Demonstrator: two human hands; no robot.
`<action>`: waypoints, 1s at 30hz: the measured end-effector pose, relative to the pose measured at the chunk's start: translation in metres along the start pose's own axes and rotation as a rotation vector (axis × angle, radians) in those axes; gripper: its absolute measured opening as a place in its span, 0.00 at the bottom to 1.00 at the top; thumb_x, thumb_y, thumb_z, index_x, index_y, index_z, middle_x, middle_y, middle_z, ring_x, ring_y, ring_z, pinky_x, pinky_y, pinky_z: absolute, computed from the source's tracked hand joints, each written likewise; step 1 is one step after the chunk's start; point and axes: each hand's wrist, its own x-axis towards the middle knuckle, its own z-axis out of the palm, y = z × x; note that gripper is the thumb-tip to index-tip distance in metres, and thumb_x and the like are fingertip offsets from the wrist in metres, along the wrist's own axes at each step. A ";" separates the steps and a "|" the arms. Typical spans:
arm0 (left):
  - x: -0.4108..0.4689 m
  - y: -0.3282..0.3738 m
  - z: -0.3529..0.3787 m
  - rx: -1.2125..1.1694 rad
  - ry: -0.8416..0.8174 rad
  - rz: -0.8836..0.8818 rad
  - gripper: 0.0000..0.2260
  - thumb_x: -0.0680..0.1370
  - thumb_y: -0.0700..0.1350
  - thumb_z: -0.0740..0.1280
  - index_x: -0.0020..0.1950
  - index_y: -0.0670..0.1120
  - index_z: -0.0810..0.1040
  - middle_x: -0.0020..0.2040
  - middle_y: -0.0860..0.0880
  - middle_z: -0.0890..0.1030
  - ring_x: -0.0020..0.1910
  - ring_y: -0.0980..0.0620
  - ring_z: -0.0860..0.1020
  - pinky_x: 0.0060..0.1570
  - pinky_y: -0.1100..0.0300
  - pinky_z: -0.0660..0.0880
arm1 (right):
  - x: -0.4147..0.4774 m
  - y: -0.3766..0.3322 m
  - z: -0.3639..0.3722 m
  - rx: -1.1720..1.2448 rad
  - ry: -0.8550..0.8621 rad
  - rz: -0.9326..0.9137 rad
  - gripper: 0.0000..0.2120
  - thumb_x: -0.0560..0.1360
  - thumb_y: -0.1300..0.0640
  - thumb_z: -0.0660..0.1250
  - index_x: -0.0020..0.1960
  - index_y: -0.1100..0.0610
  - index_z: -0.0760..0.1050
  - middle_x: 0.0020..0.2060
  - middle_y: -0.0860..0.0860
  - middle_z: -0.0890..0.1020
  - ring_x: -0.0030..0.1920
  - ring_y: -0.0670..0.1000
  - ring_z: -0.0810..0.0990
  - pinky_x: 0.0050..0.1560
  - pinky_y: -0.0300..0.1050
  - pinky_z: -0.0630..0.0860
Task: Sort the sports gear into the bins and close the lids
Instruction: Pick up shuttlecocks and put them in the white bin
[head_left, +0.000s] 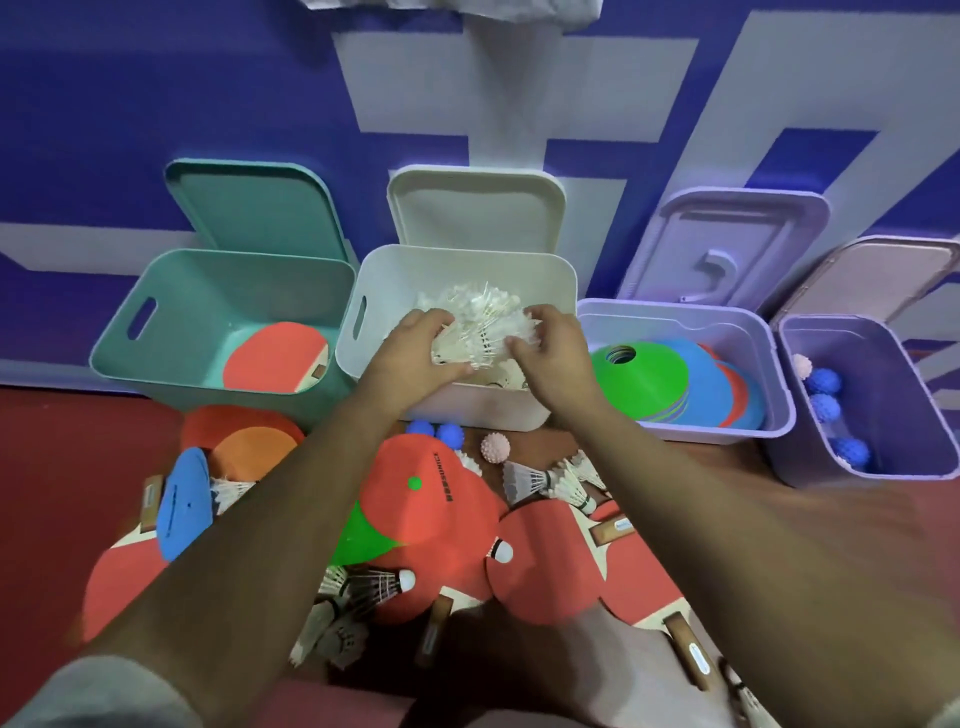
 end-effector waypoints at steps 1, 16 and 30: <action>0.009 0.000 0.005 0.008 -0.019 0.007 0.28 0.70 0.52 0.76 0.66 0.47 0.73 0.57 0.48 0.74 0.55 0.50 0.73 0.55 0.61 0.68 | 0.007 0.004 0.001 -0.015 0.021 0.038 0.22 0.73 0.57 0.69 0.65 0.59 0.72 0.57 0.59 0.76 0.57 0.56 0.76 0.53 0.38 0.66; 0.062 0.011 0.063 -0.344 -0.341 -0.193 0.22 0.71 0.51 0.72 0.57 0.49 0.65 0.49 0.49 0.78 0.47 0.50 0.79 0.48 0.52 0.77 | 0.075 0.036 -0.002 -0.213 -0.055 0.065 0.24 0.73 0.60 0.70 0.69 0.57 0.72 0.62 0.56 0.77 0.63 0.54 0.75 0.61 0.41 0.68; 0.063 0.027 0.081 -0.051 -0.122 -0.069 0.21 0.75 0.56 0.71 0.59 0.43 0.73 0.56 0.43 0.74 0.53 0.45 0.75 0.54 0.52 0.74 | 0.051 0.043 -0.030 -0.300 -0.018 -0.011 0.16 0.78 0.56 0.62 0.64 0.58 0.77 0.62 0.54 0.80 0.63 0.54 0.76 0.63 0.42 0.67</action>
